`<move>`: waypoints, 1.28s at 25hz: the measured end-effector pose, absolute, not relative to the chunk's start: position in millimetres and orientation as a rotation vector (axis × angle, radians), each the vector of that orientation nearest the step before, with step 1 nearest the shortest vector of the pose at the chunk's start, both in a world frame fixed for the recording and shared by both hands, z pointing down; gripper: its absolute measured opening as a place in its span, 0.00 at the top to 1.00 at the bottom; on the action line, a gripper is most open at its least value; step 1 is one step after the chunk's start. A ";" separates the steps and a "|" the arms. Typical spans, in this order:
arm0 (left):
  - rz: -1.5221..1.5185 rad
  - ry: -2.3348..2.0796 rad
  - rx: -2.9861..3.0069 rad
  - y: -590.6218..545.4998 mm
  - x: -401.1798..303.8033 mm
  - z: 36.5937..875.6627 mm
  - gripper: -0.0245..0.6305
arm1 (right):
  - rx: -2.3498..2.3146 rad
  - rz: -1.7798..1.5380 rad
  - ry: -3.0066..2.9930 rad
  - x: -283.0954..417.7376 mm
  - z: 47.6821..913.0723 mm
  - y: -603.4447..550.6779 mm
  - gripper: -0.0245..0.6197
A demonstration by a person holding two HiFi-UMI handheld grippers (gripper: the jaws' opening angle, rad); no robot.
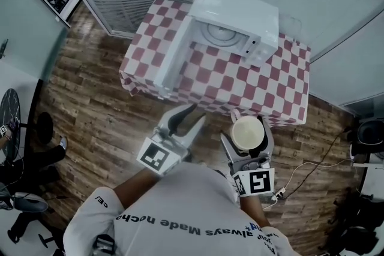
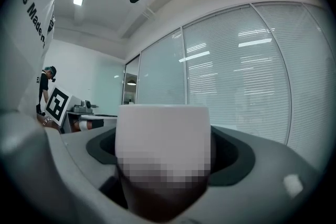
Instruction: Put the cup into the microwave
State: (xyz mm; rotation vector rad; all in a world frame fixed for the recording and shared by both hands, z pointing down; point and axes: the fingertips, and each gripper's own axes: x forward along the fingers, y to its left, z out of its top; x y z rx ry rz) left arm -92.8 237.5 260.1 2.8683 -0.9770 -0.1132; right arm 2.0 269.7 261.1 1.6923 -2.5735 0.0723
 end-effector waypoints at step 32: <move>-0.127 -0.869 2.864 124.1 -91.1 265.5 0.79 | 1.771 0.122 -2.514 -4.8 271.6 159.3 0.23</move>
